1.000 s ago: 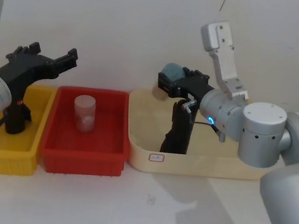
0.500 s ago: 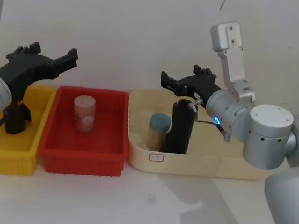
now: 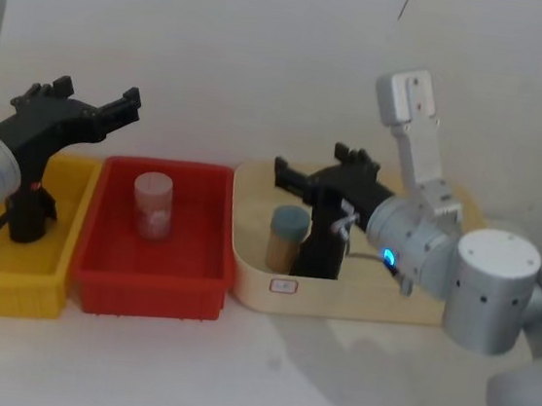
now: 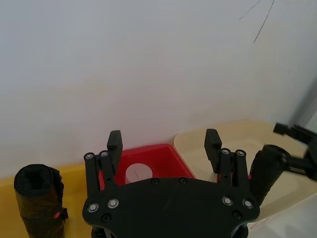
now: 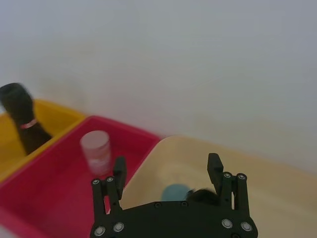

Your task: Pick up the garbage bag with the one hand and transfer it to the other hand.

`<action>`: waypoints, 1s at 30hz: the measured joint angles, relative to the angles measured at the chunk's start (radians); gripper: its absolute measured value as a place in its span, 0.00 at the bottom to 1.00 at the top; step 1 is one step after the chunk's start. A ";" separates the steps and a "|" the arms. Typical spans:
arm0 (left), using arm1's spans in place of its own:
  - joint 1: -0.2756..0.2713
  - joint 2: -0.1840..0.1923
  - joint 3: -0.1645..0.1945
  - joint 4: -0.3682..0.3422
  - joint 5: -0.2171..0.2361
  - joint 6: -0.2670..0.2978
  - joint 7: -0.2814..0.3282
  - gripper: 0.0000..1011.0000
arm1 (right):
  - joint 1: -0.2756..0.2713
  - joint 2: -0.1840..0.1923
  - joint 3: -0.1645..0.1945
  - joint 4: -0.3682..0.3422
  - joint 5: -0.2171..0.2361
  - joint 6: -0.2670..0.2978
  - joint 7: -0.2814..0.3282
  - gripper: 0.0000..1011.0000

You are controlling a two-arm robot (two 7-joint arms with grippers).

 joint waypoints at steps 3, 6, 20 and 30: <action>0.000 0.000 0.000 0.000 0.000 0.000 0.000 0.99 | -0.038 0.003 -0.004 -0.045 0.007 0.006 0.005 0.99; 0.000 0.000 0.000 0.000 0.000 0.000 0.000 0.99 | -0.074 0.005 -0.009 -0.087 0.014 0.011 0.009 0.99; 0.000 0.000 0.000 0.000 0.000 0.000 0.000 0.99 | -0.138 0.009 -0.017 -0.164 0.027 0.018 0.015 0.99; 0.000 0.000 0.000 0.000 0.000 0.000 0.000 0.99 | -0.159 0.011 -0.019 -0.187 0.030 0.021 0.017 0.99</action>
